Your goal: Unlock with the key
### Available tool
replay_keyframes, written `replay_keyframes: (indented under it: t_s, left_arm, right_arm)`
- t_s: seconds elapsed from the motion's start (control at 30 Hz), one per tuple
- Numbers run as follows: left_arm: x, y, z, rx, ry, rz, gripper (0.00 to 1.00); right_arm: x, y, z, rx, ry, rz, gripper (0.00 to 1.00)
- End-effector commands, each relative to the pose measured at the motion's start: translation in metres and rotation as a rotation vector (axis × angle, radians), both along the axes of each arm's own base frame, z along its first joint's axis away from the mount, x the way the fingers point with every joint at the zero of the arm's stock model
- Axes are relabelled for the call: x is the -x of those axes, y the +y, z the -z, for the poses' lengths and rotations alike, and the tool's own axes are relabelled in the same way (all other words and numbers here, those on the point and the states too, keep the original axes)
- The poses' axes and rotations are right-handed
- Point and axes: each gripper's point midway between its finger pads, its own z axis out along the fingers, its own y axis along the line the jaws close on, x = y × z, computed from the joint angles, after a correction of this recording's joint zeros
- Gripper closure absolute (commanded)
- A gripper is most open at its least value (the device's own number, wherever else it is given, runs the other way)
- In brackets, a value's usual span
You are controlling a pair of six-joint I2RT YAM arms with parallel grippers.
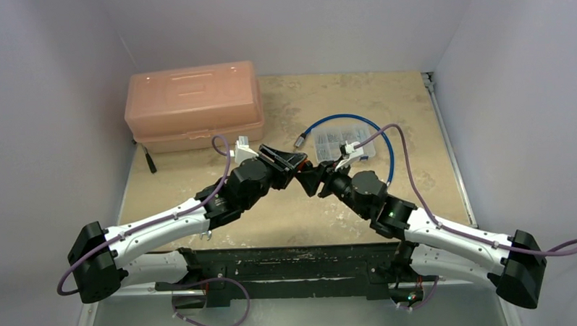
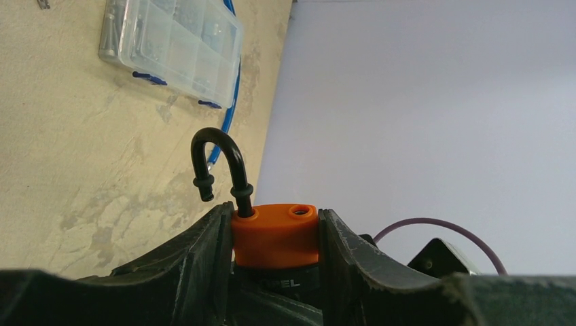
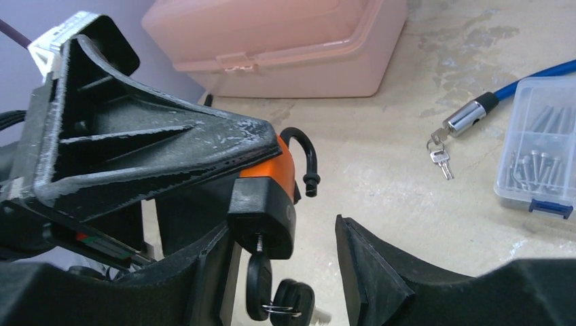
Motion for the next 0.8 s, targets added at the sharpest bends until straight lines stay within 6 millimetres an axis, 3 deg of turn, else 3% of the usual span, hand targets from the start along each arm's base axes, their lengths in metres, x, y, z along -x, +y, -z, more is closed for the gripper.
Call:
replay_keyframes:
  t_s: [0.0,0.43,0.77]
  left_arm:
    - [0.001,-0.001,-0.042,0.137,-0.06,0.0,1.0]
    - [0.003,0.001,-0.042,0.129,-0.062,0.003,1.0]
    - [0.003,-0.004,-0.051,0.153,-0.077,0.018,1.0]
  right_arm:
    - [-0.006,-0.001,-0.035,-0.087,-0.105,0.058,0.41]
    - [-0.009,-0.017,-0.056,-0.128,-0.139,0.129,0.41]
    - [-0.015,0.003,-0.048,-0.14,-0.124,0.104,0.42]
